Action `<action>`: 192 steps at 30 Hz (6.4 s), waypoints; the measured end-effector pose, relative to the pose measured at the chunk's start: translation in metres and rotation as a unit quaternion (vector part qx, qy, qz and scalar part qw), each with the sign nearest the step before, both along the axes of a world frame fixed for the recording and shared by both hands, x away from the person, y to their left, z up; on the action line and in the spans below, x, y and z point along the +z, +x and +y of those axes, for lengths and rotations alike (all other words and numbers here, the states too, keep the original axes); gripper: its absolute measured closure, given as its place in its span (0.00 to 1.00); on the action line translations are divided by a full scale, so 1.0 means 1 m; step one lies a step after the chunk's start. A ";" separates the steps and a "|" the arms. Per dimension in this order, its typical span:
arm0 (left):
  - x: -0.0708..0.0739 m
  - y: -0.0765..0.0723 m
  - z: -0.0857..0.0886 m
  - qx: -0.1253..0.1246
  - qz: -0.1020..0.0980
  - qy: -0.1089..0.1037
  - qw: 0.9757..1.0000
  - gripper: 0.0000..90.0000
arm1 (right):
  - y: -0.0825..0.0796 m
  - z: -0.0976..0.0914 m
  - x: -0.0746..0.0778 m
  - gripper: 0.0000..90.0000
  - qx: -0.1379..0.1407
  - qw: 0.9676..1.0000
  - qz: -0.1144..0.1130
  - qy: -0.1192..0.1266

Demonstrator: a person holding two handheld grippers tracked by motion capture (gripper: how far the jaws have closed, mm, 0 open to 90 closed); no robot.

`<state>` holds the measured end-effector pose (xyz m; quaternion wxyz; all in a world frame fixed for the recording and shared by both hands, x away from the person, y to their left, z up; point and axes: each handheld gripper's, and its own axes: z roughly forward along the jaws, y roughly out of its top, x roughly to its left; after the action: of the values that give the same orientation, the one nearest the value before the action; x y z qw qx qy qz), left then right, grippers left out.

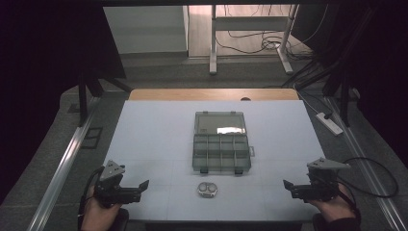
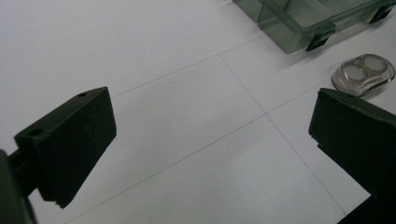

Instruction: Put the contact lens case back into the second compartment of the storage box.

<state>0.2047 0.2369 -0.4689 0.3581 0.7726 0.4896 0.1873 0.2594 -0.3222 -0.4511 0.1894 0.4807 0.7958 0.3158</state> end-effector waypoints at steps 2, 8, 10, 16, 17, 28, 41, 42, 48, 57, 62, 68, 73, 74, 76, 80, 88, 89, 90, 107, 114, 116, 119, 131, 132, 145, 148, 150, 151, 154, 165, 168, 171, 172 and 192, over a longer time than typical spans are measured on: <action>0.000 0.000 0.000 -0.001 0.000 0.002 1.000 0.01 | 0.000 0.000 0.000 0.00 0.000 1.000 0.002 0.000; 0.000 -0.001 -0.001 -0.005 0.003 0.011 1.000 0.01 | 0.001 0.003 0.000 0.00 0.010 1.000 0.002 -0.008; 0.000 -0.001 -0.002 -0.007 0.002 0.015 1.000 0.01 | 0.001 0.004 -0.001 0.00 0.012 1.000 0.005 -0.010; 0.000 -0.001 -0.004 -0.010 0.003 0.020 1.000 0.02 | 0.001 0.003 -0.001 0.00 0.015 1.000 0.007 -0.007; 0.000 -0.001 -0.004 -0.010 0.004 0.019 1.000 0.02 | 0.002 0.003 -0.001 0.00 0.016 1.000 0.009 -0.007; -0.001 0.000 -0.002 -0.007 0.006 0.011 1.000 0.02 | 0.001 0.005 0.000 0.00 0.047 0.999 0.011 -0.001; -0.001 0.001 -0.001 -0.006 0.010 0.007 1.000 0.03 | 0.006 0.012 0.004 0.00 0.095 0.995 0.014 0.028; -0.001 0.001 -0.001 -0.006 0.011 0.007 1.000 0.03 | 0.007 0.013 0.003 0.00 0.100 0.994 0.018 0.031; -0.001 0.001 -0.002 -0.006 0.011 0.010 1.000 0.03 | 0.009 0.018 0.004 0.00 0.118 0.992 0.014 0.039; 0.000 -0.001 -0.006 -0.011 0.004 0.029 1.000 0.03 | 0.014 0.030 0.006 0.00 0.138 0.989 0.011 0.049; 0.000 -0.002 -0.005 -0.013 0.008 0.029 0.999 0.03 | 0.016 0.039 0.006 0.00 0.152 0.987 0.012 0.049; 0.000 -0.003 -0.004 -0.013 0.012 0.026 1.000 0.03 | 0.018 0.052 0.007 0.00 0.171 0.983 0.019 0.057; 0.000 -0.004 -0.002 -0.013 0.011 0.018 1.000 0.03 | 0.020 0.058 0.006 0.00 0.176 0.983 0.021 0.054; 0.000 -0.004 -0.001 -0.012 0.011 0.017 1.000 0.03 | 0.020 0.060 0.006 0.00 0.179 0.982 0.023 0.052; 0.000 -0.005 0.000 -0.011 0.012 0.014 1.000 0.03 | 0.021 0.063 0.005 0.00 0.185 0.981 0.024 0.051; 0.000 -0.005 0.001 -0.010 0.011 0.009 1.000 0.03 | 0.022 0.071 0.005 0.00 0.198 0.979 0.029 0.047; 0.000 -0.005 0.000 -0.013 0.012 0.014 1.000 0.03 | 0.024 0.088 0.001 0.00 0.218 0.974 0.036 0.041; 0.000 -0.005 0.000 -0.013 0.013 0.014 1.000 0.03 | 0.024 0.088 0.001 0.00 0.218 0.974 0.036 0.041; 0.000 -0.005 0.000 -0.016 0.017 0.016 1.000 0.03 | 0.025 0.090 0.001 0.00 0.220 0.974 0.036 0.040; 0.000 -0.005 -0.001 -0.021 0.024 0.023 0.999 0.02 | 0.029 0.122 -0.004 0.00 0.252 0.966 0.059 0.030; -0.001 -0.005 -0.001 -0.021 0.025 0.020 0.999 0.02 | 0.029 0.136 -0.006 0.00 0.264 0.962 0.062 0.015; 0.000 -0.005 -0.001 -0.021 0.025 0.020 0.999 0.02 | 0.029 0.144 -0.007 0.00 0.264 0.962 0.069 0.000; 0.000 -0.005 0.000 -0.021 0.025 0.020 0.999 0.02 | 0.028 0.149 -0.007 0.00 0.266 0.961 0.068 -0.008; 0.000 -0.005 0.000 -0.020 0.025 0.015 0.999 0.02 | 0.030 0.175 -0.010 0.00 0.295 0.952 0.080 -0.025; 0.000 -0.005 0.000 -0.020 0.025 0.014 0.999 0.02 | 0.030 0.175 -0.010 0.00 0.295 0.952 0.080 -0.025; 0.000 -0.005 0.001 -0.020 0.023 0.014 0.999 0.02 | 0.030 0.197 -0.019 0.00 0.312 0.945 0.094 -0.040; 0.000 -0.005 0.001 -0.020 0.024 0.013 0.999 0.02 | 0.032 0.201 -0.021 0.00 0.311 0.945 0.097 -0.037; 0.000 -0.005 0.001 -0.019 0.024 0.013 0.999 0.02 | 0.033 0.203 -0.022 0.00 0.310 0.945 0.099 -0.038; 0.000 -0.005 0.001 -0.019 0.024 0.014 0.999 0.02 | 0.033 0.205 -0.022 0.00 0.310 0.945 0.100 -0.039; 0.000 -0.005 0.001 -0.020 0.024 0.013 0.999 0.02 | 0.033 0.210 -0.025 0.00 0.317 0.942 0.101 -0.048; -0.001 -0.005 0.001 -0.021 0.025 0.012 0.999 0.02 | 0.032 0.228 -0.038 0.00 0.353 0.926 0.111 -0.075; -0.001 -0.005 0.001 -0.021 0.025 0.012 0.999 0.02 | 0.032 0.232 -0.041 0.00 0.358 0.923 0.112 -0.082; -0.001 -0.005 0.001 -0.022 0.026 0.012 0.999 0.02 | 0.031 0.238 -0.047 0.00 0.365 0.919 0.116 -0.091; -0.001 -0.005 0.001 -0.022 0.026 0.012 0.999 0.02 | 0.031 0.240 -0.048 0.00 0.368 0.917 0.117 -0.097; -0.001 -0.004 0.001 -0.024 0.029 0.010 0.999 0.02 | 0.037 0.247 -0.062 0.30 0.401 0.900 0.099 -0.136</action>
<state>0.2009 0.2378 -0.4699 0.3401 0.7929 0.4792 0.1612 0.2968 -0.0748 -0.5131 0.0299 0.1189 0.9711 0.2046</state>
